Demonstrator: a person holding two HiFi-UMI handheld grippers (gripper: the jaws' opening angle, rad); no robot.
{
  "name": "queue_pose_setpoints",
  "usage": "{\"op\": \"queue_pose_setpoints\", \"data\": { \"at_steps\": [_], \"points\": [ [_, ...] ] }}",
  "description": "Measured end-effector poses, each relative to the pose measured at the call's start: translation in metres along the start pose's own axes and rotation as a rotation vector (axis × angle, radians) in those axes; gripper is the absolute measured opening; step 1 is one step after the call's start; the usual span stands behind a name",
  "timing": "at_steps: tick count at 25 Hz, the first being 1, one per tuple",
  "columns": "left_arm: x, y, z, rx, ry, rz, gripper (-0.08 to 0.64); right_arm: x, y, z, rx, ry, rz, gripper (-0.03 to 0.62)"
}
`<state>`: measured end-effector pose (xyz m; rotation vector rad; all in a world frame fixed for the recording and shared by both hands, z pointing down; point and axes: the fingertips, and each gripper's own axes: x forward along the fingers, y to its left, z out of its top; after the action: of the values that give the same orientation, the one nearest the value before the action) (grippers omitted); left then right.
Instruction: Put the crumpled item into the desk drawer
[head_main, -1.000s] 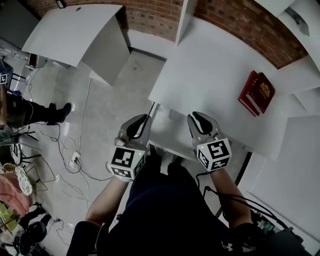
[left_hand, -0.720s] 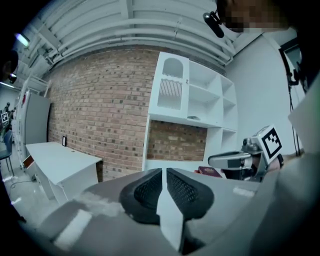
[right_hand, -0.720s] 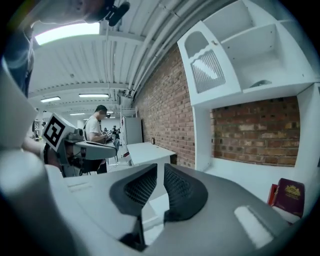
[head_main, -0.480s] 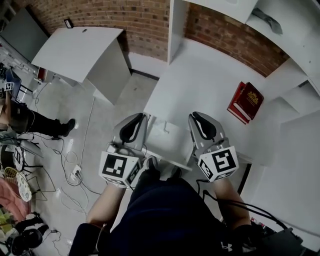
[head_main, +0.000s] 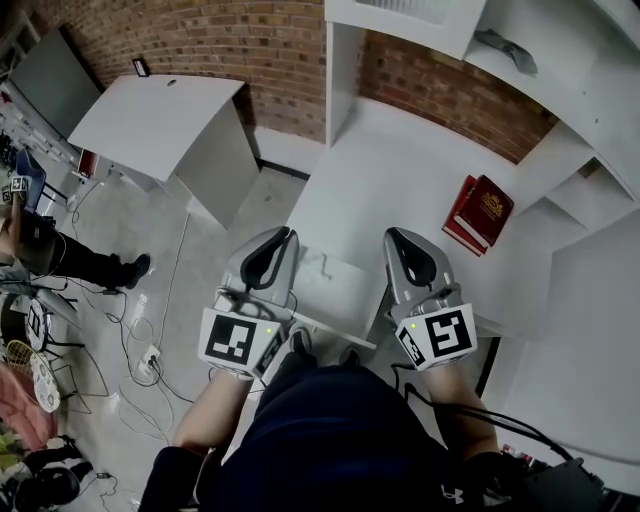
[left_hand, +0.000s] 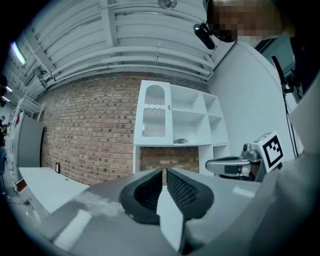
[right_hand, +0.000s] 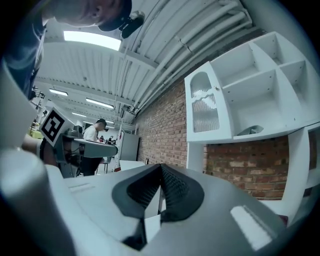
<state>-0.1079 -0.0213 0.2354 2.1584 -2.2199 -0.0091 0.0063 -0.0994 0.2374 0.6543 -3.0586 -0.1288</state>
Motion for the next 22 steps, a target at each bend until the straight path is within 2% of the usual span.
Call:
{"op": "queue_pose_setpoints", "data": {
  "at_steps": [22],
  "points": [
    [0.0068,0.0023,-0.0033,0.021,0.016,-0.004,0.031,0.0028,0.0014,0.0013,-0.004,-0.029,0.010,0.002]
  ]
}}
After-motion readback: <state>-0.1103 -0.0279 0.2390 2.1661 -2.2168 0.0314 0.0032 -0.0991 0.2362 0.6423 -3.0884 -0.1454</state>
